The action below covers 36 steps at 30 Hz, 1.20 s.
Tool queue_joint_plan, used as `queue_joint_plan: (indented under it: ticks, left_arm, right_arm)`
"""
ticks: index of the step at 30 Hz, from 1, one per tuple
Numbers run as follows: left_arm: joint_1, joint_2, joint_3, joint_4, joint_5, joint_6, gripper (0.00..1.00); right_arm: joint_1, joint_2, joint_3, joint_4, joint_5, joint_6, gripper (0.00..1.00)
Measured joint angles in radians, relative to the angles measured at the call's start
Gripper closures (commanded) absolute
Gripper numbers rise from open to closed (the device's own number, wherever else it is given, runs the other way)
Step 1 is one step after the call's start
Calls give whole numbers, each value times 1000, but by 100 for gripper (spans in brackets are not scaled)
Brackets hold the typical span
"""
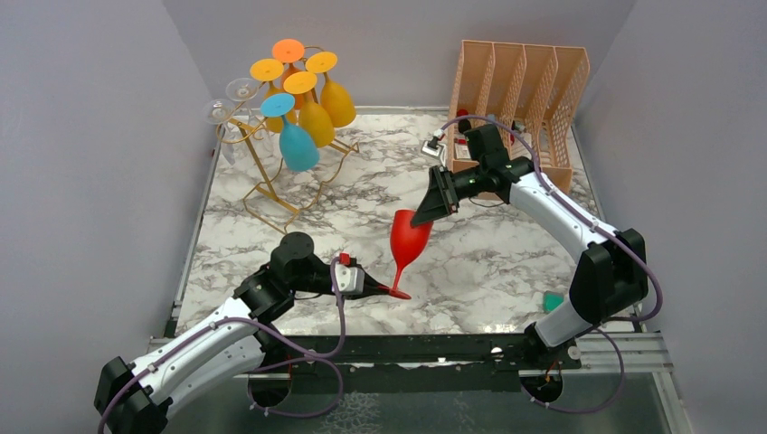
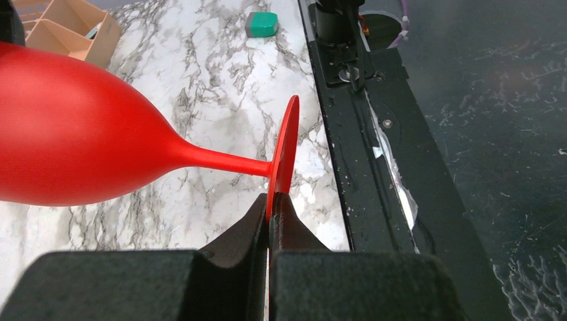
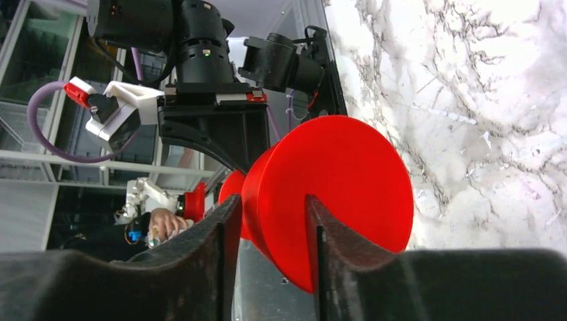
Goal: Take the wine glass off the wine glass rack
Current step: Place the wine glass at the center of the board.
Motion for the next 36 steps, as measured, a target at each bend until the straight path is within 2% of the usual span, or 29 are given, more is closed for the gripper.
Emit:
queue_joint_plan:
  ticks: [6, 10, 13, 19, 21, 27, 31, 36]
  left_arm:
    - [0, 4, 0, -8, 6, 10, 100]
    - [0, 6, 0, -13, 9, 19, 99]
    - [0, 6, 0, -16, 9, 24, 86]
    - [3, 7, -7, -16, 1, 11, 48]
    - [3, 6, -8, -14, 2, 2, 39]
    - [3, -11, -11, 3, -2, -38, 2]
    - [2, -54, -14, 30, -76, -114, 1]
    - [2, -111, -19, 50, -257, -234, 1]
  right_arm:
    - [0, 0, 0, -9, -49, -8, 93]
    - [0, 0, 0, -18, -85, -5, 99]
    - [0, -1, 0, -18, -93, -4, 99]
    - [4, -25, -11, -21, -45, -6, 99]
    - [6, -41, -21, -19, -1, -9, 99]
    - [6, -114, -68, -24, 190, -10, 99]
    - [6, -189, -108, -33, 381, -15, 99]
    - [6, -303, -150, -37, 711, -14, 99]
